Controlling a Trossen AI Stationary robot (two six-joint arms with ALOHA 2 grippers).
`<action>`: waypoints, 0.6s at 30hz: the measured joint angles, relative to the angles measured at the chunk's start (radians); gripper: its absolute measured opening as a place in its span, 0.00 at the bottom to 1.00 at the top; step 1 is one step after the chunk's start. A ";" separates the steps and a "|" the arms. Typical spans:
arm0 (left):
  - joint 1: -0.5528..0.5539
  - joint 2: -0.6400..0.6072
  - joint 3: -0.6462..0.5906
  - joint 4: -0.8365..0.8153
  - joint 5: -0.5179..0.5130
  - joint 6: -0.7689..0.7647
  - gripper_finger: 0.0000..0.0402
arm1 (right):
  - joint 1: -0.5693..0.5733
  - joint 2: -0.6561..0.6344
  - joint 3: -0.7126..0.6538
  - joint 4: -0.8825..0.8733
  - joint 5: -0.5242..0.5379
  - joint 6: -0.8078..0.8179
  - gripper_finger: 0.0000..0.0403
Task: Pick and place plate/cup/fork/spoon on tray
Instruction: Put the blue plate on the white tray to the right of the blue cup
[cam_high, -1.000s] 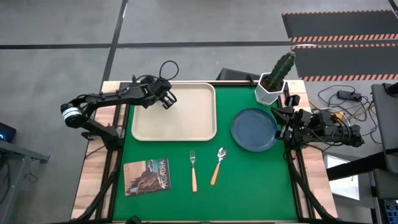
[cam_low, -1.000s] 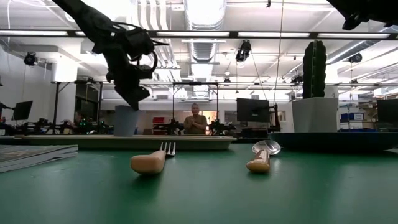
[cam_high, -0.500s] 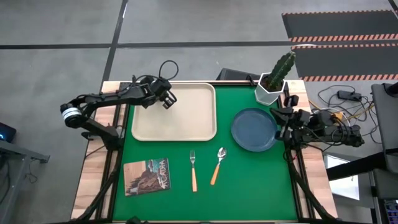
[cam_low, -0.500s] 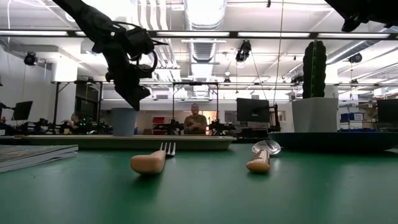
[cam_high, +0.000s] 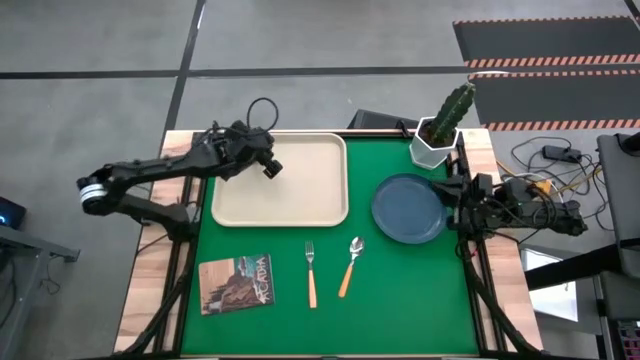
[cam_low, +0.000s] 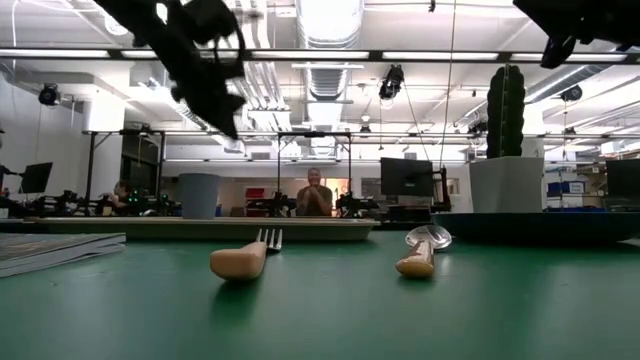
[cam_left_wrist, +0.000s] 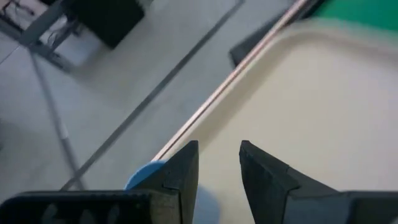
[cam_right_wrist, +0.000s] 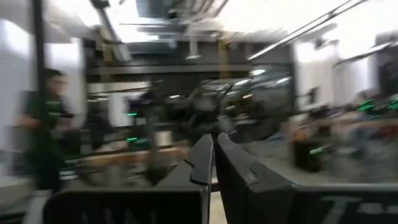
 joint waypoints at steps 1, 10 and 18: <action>-0.023 -0.028 0.000 0.000 0.007 -0.019 0.24 | 0.000 0.011 0.000 0.001 -0.041 0.030 0.02; -0.283 -0.236 -0.138 0.308 0.033 -0.097 0.24 | 0.006 0.243 0.038 0.001 -0.098 0.241 0.02; -0.370 -0.307 -0.309 0.679 0.027 0.051 0.24 | 0.018 0.528 0.219 -0.297 0.018 0.410 0.02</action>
